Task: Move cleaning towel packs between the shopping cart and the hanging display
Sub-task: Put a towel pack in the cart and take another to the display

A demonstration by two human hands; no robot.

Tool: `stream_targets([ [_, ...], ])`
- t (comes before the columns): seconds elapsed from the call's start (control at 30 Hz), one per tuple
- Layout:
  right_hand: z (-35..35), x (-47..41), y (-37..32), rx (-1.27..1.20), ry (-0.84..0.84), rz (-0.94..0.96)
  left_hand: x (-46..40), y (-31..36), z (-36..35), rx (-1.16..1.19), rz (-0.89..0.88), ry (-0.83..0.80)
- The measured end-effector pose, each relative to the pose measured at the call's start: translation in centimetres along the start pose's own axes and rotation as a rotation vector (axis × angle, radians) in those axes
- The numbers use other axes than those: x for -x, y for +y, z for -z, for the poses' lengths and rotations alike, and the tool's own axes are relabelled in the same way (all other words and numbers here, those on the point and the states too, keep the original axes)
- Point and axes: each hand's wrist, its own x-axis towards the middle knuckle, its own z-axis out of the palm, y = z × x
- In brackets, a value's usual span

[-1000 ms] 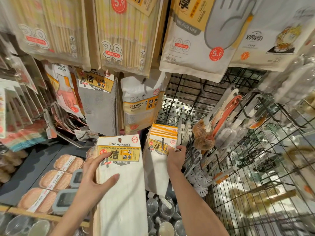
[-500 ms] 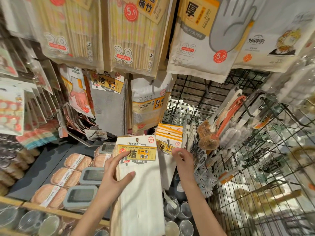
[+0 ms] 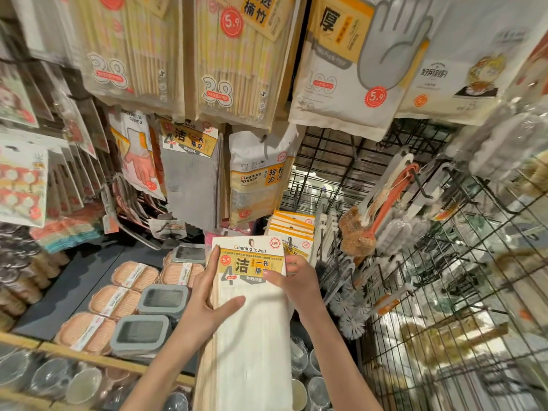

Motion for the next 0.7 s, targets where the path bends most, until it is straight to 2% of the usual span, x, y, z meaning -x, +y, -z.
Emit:
stream_targets([
  [0.27,0.0,0.0,-0.4,-0.071,0.005,-0.017,0.4,0.2,-0.1,0.047,-0.017,0.039],
  [0.43,0.1,-0.3,-0.2,-0.119,0.004,-0.048,0.3,0.3,0.3,-0.022,0.028,0.067],
  [0.63,0.4,-0.2,1.2,-0.218,0.083,-0.009,0.5,0.9,1.0,-0.056,0.076,0.133],
  [0.7,0.7,-0.2,2.1,-0.237,0.154,-0.031,0.6,0.7,1.6,-0.053,0.084,0.149],
])
